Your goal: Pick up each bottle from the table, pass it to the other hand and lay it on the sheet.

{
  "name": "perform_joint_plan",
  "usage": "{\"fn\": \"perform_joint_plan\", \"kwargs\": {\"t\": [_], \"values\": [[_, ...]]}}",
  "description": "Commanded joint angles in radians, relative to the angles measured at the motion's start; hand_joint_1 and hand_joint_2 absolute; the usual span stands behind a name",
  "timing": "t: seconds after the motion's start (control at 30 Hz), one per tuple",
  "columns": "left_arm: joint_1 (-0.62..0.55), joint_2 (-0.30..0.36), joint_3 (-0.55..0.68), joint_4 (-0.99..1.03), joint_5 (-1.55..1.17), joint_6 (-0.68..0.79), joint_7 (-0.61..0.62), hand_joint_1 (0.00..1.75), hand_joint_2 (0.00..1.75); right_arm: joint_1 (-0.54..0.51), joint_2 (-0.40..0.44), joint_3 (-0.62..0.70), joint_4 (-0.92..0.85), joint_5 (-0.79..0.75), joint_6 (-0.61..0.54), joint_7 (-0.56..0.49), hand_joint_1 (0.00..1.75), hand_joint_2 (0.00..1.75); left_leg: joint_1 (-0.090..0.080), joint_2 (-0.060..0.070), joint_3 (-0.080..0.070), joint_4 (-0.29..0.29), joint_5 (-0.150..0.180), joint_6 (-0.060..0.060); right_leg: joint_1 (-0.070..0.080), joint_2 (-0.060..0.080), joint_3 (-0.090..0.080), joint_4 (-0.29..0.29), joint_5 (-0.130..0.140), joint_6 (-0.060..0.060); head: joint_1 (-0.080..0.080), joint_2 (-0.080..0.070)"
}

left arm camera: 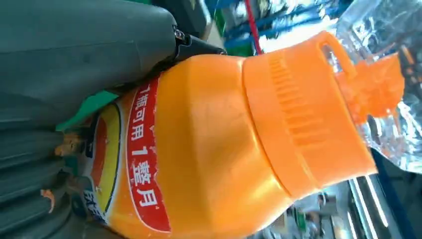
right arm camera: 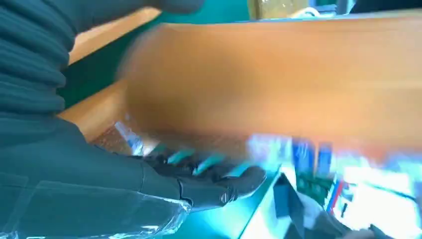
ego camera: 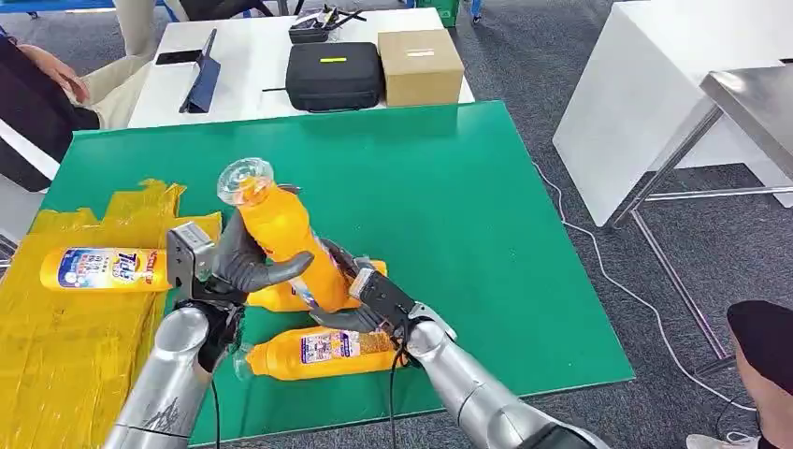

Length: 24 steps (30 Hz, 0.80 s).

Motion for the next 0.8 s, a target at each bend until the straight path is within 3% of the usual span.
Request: {"fn": "perform_joint_plan", "kwargs": {"t": [0.03,0.3,0.37,0.8], "values": [[0.025,0.083,0.096,-0.151,-0.106,0.086,-0.028,1.75,1.75,0.116,-0.107,-0.012,-0.287,-0.04,-0.021,0.008,0.0,1.75,0.0,0.0,0.0,-0.001,0.0,-0.001,0.0,-0.001,0.0,0.0,0.0,0.0,0.0,0.0],[0.004,0.108,0.151,-0.239,-0.425,0.349,-0.023,1.75,1.75,0.206,-0.13,-0.072,-0.479,-0.043,-0.061,0.036,0.0,1.75,0.0,-0.001,0.002,0.0,-0.001,-0.002,0.0,-0.002,0.002,0.0,-0.001,0.0,0.0,0.0],[-0.006,0.133,0.154,-0.256,-0.675,0.497,0.049,1.75,1.75,0.247,-0.133,-0.098,-0.562,-0.031,-0.084,0.041,0.0,1.75,0.0,-0.001,0.0,0.0,0.0,-0.001,0.0,-0.002,0.0,0.0,-0.001,0.0,0.0,0.0],[-0.135,0.251,0.093,-0.14,-1.142,0.433,0.195,1.75,1.75,0.327,-0.132,-0.181,-0.622,-0.009,-0.089,0.054,0.0,1.75,0.0,-0.002,0.002,0.0,0.0,-0.002,0.001,-0.004,0.002,0.0,-0.001,0.0,0.0,0.0]]}}
